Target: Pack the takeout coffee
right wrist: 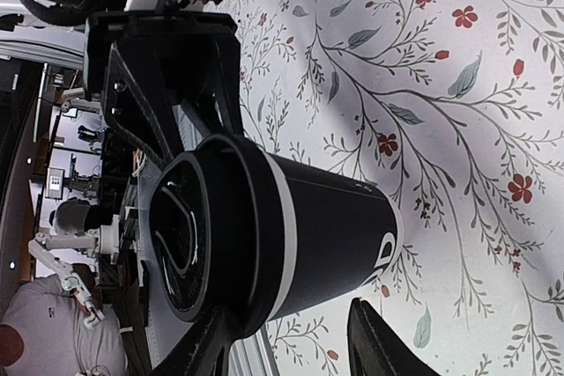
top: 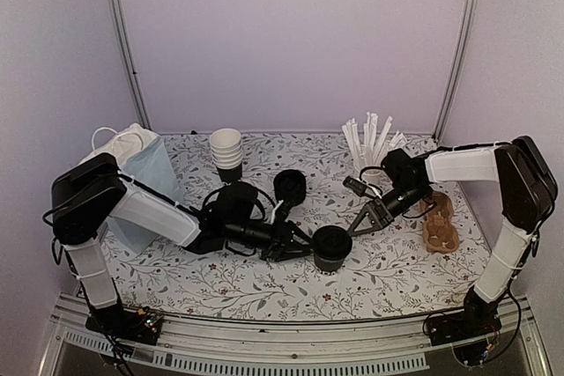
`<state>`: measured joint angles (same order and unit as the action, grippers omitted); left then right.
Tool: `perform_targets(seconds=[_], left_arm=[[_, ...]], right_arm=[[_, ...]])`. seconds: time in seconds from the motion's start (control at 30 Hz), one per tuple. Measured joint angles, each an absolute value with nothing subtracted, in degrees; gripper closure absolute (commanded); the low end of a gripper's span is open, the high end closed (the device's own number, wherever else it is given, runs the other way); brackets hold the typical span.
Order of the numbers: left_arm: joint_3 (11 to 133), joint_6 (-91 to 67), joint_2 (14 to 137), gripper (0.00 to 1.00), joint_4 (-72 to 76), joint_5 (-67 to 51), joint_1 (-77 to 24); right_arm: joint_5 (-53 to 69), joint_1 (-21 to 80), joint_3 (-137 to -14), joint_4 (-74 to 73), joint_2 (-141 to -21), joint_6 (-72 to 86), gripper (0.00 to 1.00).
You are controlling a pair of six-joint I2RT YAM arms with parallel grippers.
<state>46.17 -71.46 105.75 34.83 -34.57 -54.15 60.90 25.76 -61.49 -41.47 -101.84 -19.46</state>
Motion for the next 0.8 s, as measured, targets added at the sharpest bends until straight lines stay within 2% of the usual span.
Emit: perform_targets(seconds=[0.23,0.5,0.8], left_arm=[[51.75,-60.9,104.68,0.5,24.38,-29.52,-52.07],[59.57,-50.87,98.13,0.48,16.21,-23.29,-52.01],[56.01,-52.84,96.73,0.5,11.29,-20.8,-52.88]], right_arm=[[60.18,26.7,-60.69,-43.83,-98.52,-21.93,0.46],[60.2,27.64,-59.86,-44.93,-95.55,-24.25,0.44],[58.13,27.42,-59.48,-44.91,-94.87,-24.21,0.49]])
